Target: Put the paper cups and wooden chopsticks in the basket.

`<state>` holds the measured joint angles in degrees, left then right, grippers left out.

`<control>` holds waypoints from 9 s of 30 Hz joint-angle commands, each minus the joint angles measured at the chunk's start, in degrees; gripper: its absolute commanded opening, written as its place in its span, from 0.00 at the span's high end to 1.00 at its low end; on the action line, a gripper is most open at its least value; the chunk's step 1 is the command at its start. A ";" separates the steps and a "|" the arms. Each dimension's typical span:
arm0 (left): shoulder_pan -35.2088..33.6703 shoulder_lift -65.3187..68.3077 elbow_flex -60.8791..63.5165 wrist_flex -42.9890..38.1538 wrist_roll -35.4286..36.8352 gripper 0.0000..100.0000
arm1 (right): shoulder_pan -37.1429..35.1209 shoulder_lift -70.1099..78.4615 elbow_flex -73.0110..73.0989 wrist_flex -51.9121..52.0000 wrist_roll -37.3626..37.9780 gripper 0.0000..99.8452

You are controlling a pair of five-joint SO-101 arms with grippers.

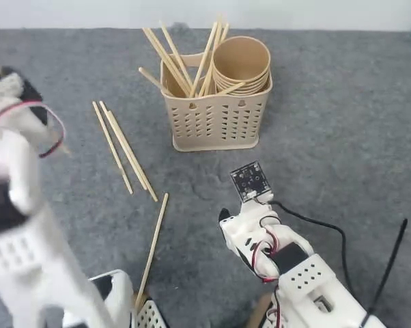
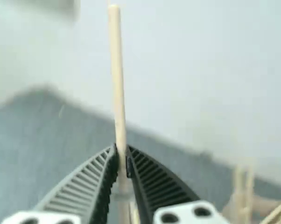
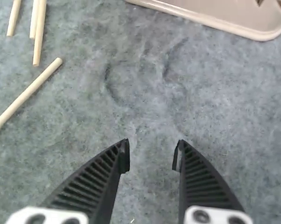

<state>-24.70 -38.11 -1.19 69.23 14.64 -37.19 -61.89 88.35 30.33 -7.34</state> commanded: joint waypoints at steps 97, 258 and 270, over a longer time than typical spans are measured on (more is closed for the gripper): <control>3.87 58.64 1.27 -16.79 7.65 0.89 | 6.11 -1.19 -0.44 -4.79 6.15 0.83; -2.02 33.41 41.10 -49.76 17.05 0.99 | -16.40 85.49 -81.05 28.97 -37.10 0.98; -2.02 33.41 41.71 -50.02 17.05 0.99 | -9.80 87.52 -96.53 56.84 -30.51 0.99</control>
<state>-26.29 -1.98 41.27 20.79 31.25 -50.81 26.37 -4.48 81.23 -41.54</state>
